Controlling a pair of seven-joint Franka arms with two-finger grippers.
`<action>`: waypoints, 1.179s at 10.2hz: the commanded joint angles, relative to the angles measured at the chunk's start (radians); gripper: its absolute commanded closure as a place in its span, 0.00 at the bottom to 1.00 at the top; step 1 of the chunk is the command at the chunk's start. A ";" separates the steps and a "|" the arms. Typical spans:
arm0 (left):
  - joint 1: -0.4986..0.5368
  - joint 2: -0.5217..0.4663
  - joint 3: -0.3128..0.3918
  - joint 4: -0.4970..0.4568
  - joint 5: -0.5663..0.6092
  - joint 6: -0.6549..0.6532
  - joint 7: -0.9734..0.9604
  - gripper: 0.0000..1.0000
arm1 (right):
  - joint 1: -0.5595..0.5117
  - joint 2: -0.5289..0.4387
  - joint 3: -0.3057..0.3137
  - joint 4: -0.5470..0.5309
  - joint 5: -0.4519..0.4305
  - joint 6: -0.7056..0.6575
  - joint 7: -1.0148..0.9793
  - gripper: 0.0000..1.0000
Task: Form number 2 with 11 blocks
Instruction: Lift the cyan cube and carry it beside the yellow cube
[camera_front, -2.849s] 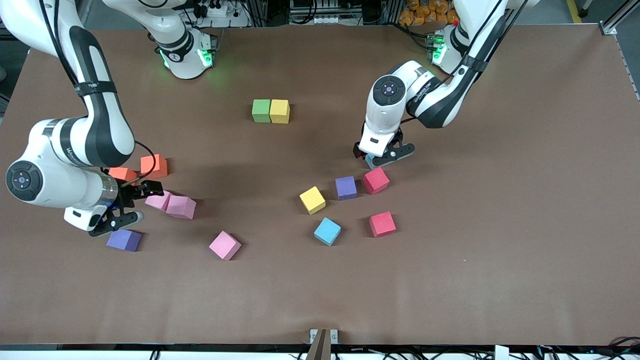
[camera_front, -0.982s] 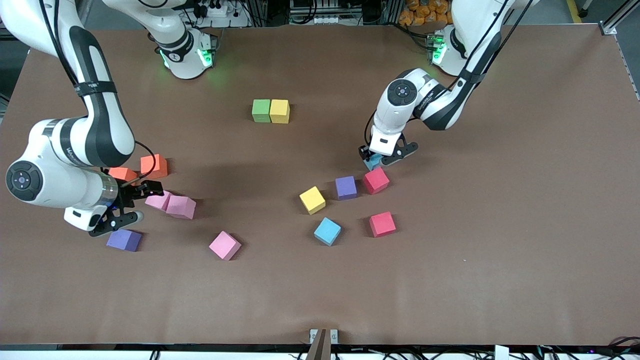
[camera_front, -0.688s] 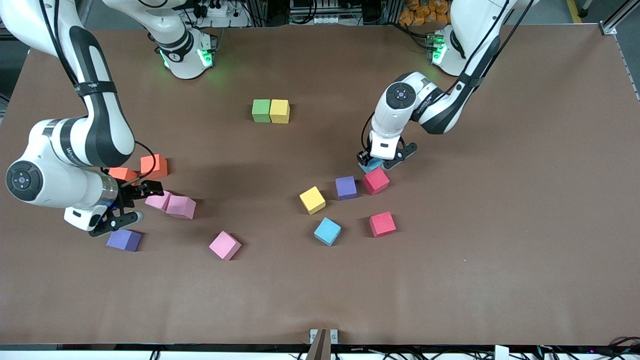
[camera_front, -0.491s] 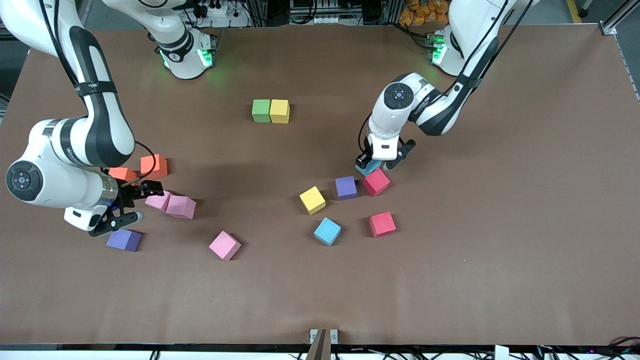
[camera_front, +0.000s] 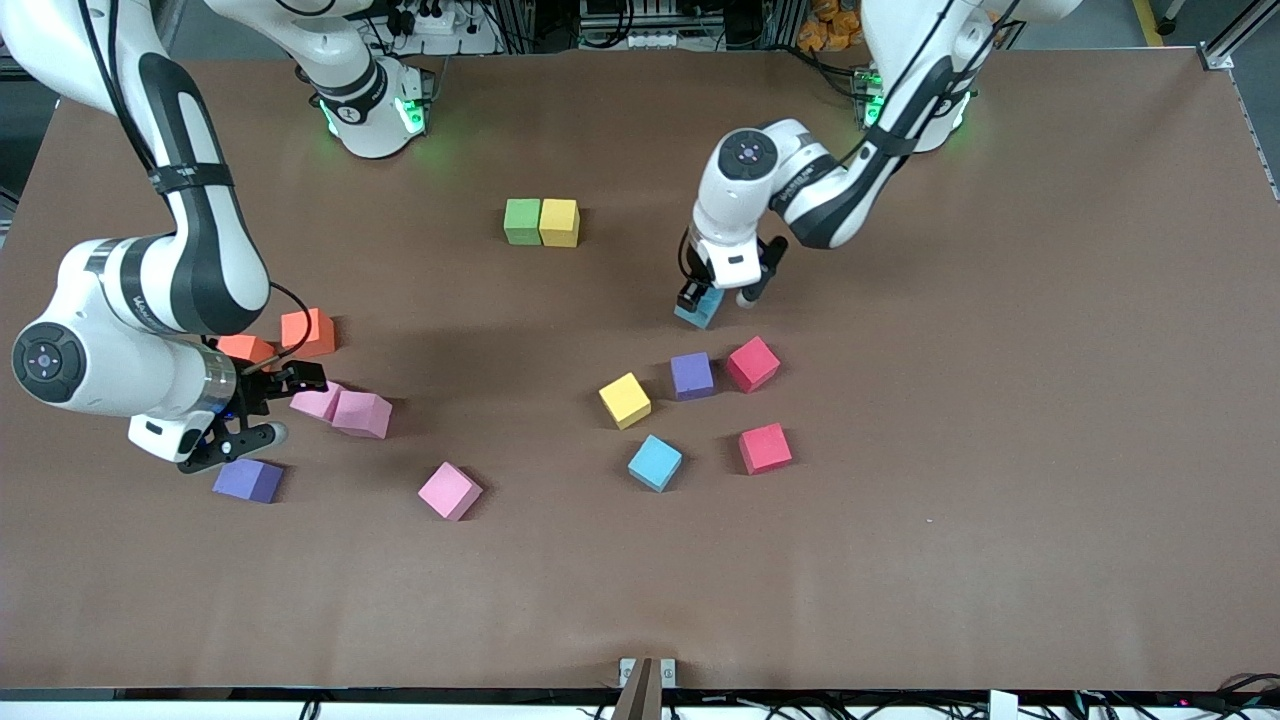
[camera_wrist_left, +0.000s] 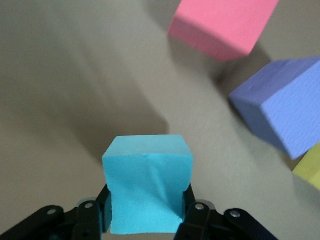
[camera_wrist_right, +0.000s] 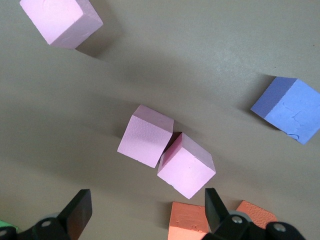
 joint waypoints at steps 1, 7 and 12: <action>-0.068 0.050 0.002 0.044 0.009 -0.005 -0.244 0.95 | -0.006 0.010 0.002 -0.002 0.003 0.002 -0.008 0.00; -0.202 0.127 -0.040 0.164 0.006 -0.109 -0.618 0.99 | -0.008 0.013 0.002 -0.002 0.003 0.013 -0.009 0.00; -0.251 0.193 -0.059 0.243 0.011 -0.127 -0.732 1.00 | -0.005 0.015 0.002 -0.003 0.000 0.019 -0.014 0.00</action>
